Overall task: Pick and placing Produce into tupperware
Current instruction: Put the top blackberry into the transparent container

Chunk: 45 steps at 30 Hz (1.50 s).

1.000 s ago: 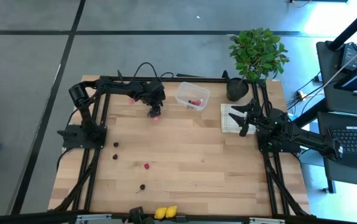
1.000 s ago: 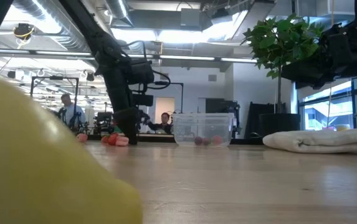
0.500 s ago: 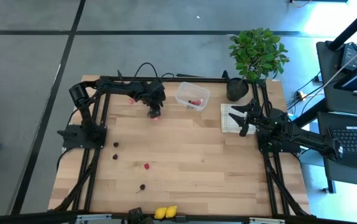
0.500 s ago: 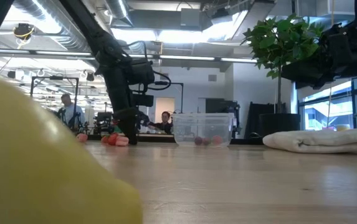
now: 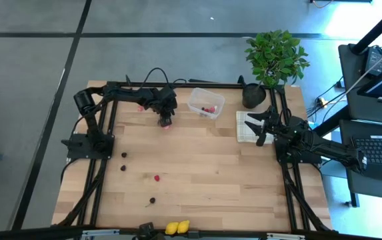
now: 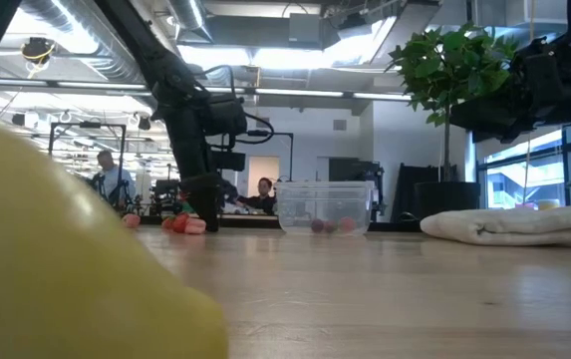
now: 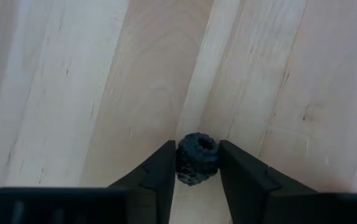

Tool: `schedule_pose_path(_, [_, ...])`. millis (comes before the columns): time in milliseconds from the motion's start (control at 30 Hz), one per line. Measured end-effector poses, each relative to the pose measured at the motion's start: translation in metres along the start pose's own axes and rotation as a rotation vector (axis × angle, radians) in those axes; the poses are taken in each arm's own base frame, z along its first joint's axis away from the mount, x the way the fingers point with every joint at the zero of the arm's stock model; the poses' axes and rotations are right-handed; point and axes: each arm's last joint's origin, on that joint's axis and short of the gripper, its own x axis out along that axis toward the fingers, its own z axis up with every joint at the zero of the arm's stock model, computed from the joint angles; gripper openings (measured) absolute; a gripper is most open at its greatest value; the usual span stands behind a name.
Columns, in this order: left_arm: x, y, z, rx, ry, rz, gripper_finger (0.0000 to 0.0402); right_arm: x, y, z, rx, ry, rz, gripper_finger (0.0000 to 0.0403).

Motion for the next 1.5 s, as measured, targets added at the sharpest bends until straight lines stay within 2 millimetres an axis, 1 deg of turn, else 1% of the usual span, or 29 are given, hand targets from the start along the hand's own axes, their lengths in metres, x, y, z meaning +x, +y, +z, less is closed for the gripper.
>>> schedule_pose_path(100, [0.0,0.0,0.0,0.002,0.0,0.006,0.0089,0.0,0.0,0.0,0.0,0.0,0.0,0.0195])
schedule_pose_path(167, [0.0,0.0,0.0,0.002,0.0,0.006,0.0085,0.0,0.0,0.0,0.0,0.0,0.0,0.0195])
schedule_pose_path(333, [-0.001,0.0,0.002,0.001,-0.001,0.002,0.0095,0.0,0.0,0.0,0.0,0.0,0.0,0.0195])
schedule_pose_path(467, [-0.01,0.002,0.009,-0.016,0.029,-0.081,0.0089,0.0,0.0,0.0,0.003,0.0,0.0,0.0195])
schedule_pose_path(600, [-0.033,0.003,0.031,-0.014,-0.048,-0.218,0.0083,0.0,0.0,0.0,0.003,0.0,0.0,0.0195])
schedule_pose_path(700, [-0.047,0.004,0.043,-0.033,-0.063,-0.343,0.0084,0.0,0.0,0.0,0.003,0.0,0.0,0.0195])
schedule_pose_path(800, [-0.064,0.004,0.066,-0.023,-0.182,-0.382,0.0097,0.0,0.0,0.0,0.002,0.0,0.0,0.0195])
schedule_pose_path(900, [-0.081,0.0,0.088,0.019,-0.288,-0.368,0.0102,0.0,0.0,0.0,0.003,0.0,0.0,0.0195])
schedule_pose_path(1000, [-0.098,-0.005,0.111,0.068,-0.436,-0.312,0.0095,0.0,0.0,0.0,0.003,0.0,0.0,0.0195])
schedule_pose_path(1167, [-0.116,-0.014,0.132,0.126,-0.565,-0.194,0.0084,0.0,0.0,0.0,0.003,0.0,0.0,0.0195])
schedule_pose_path(1267, [-0.117,-0.02,0.136,0.143,-0.585,-0.12,0.009,0.0,0.0,0.0,0.003,0.0,0.0,0.0195])
schedule_pose_path(1333, [-0.115,-0.021,0.139,0.145,-0.596,-0.085,0.0097,0.0,0.0,0.0,0.003,0.0,0.0,0.0195])
schedule_pose_path(1400, [-0.107,-0.022,0.14,0.141,-0.582,-0.083,0.01,0.0,0.0,0.0,0.003,0.0,0.0,0.0195])
schedule_pose_path(1500, [-0.09,-0.021,0.142,0.128,-0.553,-0.07,0.0098,0.0,0.0,0.0,0.014,0.0,0.0,0.0195])
